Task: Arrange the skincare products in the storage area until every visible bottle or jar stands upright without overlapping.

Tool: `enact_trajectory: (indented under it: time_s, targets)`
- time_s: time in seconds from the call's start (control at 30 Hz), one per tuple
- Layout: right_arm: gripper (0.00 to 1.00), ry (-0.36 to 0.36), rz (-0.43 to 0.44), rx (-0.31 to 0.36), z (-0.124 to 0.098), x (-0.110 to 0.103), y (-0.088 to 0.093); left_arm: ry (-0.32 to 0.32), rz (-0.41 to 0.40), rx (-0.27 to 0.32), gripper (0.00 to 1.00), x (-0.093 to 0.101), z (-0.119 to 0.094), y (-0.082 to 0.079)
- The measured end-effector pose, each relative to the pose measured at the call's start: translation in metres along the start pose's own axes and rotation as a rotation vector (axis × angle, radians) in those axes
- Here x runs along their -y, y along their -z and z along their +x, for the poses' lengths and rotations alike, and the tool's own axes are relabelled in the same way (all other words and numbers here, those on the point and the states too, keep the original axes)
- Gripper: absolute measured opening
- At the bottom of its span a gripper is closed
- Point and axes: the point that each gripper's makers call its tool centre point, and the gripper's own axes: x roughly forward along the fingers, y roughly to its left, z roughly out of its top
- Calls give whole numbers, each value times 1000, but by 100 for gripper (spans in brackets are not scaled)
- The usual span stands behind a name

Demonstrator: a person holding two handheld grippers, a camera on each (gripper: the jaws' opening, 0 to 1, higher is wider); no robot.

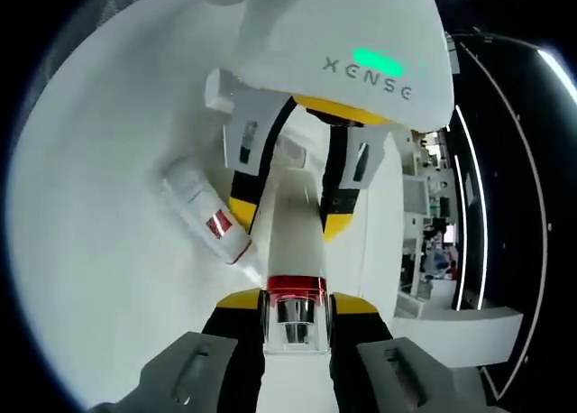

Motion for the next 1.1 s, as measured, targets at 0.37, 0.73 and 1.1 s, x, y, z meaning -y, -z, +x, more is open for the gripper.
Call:
enact_trajectory:
  time_s: [0.37, 0.73, 1.1]
  targets:
    - [17, -10, 7, 1, -1, 1, -3, 4, 17, -28, 33, -2, -1, 0]
    - [18, -29, 18, 2, 0, -2, -1, 18, -45, 13, 25, -8, -5, -4]
    - [20, -15, -72, -9, -2, -2, 8, 39, -209, 73, 24, -5, -8, -8]
